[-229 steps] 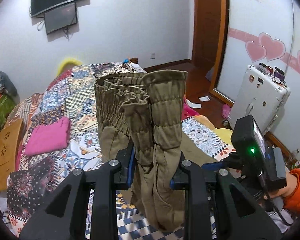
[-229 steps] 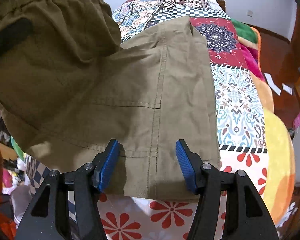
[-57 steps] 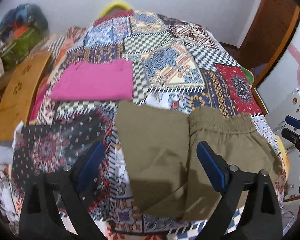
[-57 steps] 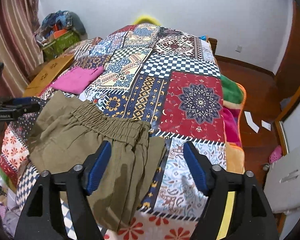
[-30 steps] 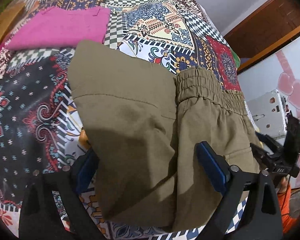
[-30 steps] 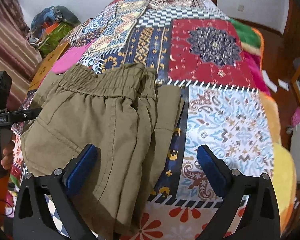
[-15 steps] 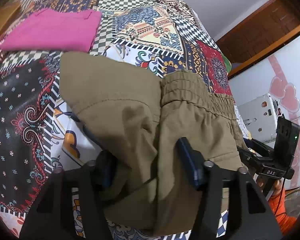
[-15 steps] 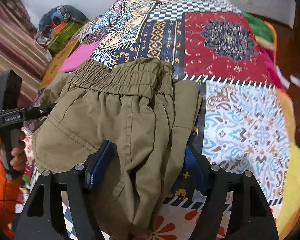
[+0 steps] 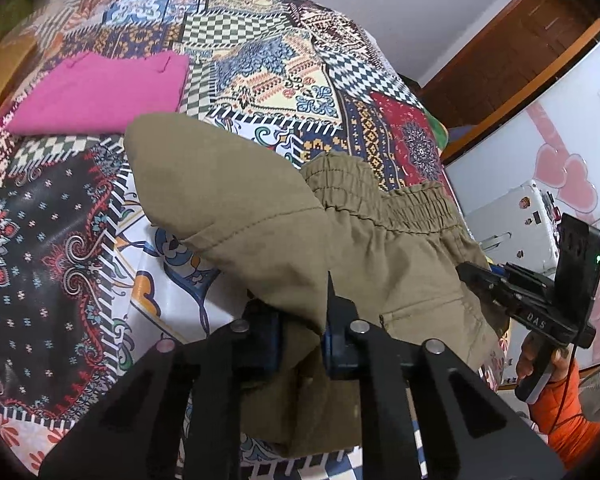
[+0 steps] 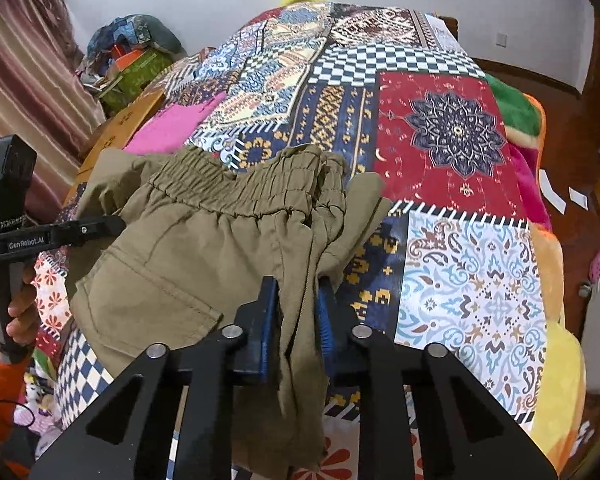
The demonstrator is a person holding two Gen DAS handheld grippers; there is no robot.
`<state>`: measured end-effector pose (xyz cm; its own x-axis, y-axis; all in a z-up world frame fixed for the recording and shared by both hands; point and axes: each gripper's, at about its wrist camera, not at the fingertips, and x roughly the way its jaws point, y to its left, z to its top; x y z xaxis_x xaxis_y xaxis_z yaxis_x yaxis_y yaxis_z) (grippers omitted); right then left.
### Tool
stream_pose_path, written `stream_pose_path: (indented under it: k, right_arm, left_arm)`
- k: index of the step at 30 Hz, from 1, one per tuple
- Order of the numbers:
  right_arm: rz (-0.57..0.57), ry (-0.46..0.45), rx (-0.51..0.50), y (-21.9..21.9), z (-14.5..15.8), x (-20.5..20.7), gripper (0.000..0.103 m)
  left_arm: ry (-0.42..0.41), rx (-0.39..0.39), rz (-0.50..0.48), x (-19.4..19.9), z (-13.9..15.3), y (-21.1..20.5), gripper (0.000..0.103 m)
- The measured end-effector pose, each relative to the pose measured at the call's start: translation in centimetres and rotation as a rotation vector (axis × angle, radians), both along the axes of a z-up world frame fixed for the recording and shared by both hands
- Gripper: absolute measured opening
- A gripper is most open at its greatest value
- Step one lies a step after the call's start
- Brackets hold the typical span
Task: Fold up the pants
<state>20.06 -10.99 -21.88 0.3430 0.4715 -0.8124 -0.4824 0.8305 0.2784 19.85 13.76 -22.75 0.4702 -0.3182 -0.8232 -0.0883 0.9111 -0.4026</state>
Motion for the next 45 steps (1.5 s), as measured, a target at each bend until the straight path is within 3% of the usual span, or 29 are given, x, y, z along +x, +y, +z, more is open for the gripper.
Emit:
stream_pose_path:
  k: [13, 17, 19, 21, 22, 23, 27, 31, 34, 38, 40, 45]
  right_arm:
    - [0.022, -0.094, 0.027, 0.9, 3.7, -0.6, 0.009]
    - [0.036, -0.087, 0.024, 1.3, 3.8, -0.6, 0.01]
    - [0.036, -0.078, 0.009, 1.3, 3.4, -0.7, 0.012]
    - [0.032, -0.049, -0.007, 1.1, 2.5, -0.5, 0.015]
    - [0.026, -0.032, -0.011, 0.9, 2.0, -0.4, 0.017]
    - [0.019, -0.009, -0.01, 0.7, 1.4, -0.3, 0.019]
    - [-0.01, 0.041, 0.012, -0.5, 0.7, 0.3, 0.037]
    - [-0.014, 0.035, 0.009, -0.7, 0.6, 0.3, 0.059]
    - [0.003, 0.044, -0.004, -0.4, -0.1, 0.3, 0.069]
    - [0.021, 0.08, -0.036, 0.5, -1.9, 0.5, 0.077]
    - [0.006, 0.09, -0.03, 0.4, -2.5, 0.7, 0.091]
    - [-0.024, 0.205, 0.068, -0.7, -4.2, 2.2, 0.097]
  left_arm:
    - [-0.078, 0.018, 0.005, -2.0, 3.7, 0.7, 0.0]
    - [-0.041, -0.009, 0.018, -2.2, 3.1, 1.6, 0.002]
    - [-0.006, -0.026, 0.041, -2.4, 2.2, 2.4, 0.007]
    - [0.02, -0.055, 0.048, -2.6, 1.4, 3.1, 0.028]
    - [0.03, -0.073, 0.049, -2.7, 1.0, 3.4, 0.045]
    - [0.034, -0.088, 0.05, -2.8, 0.7, 3.6, 0.053]
    - [0.054, -0.1, 0.037, -2.4, 0.0, 3.6, 0.058]
    - [0.056, -0.1, 0.011, -1.6, -0.4, 2.8, 0.074]
    - [0.077, -0.092, 0.005, -0.6, -1.5, 2.1, 0.086]
    - [0.124, -0.082, -0.013, 0.6, -3.4, 1.2, 0.087]
    - [0.116, -0.073, -0.013, 0.8, -3.6, 1.0, 0.087]
    - [0.093, -0.073, -0.014, 0.9, -3.4, 1.2, 0.081]
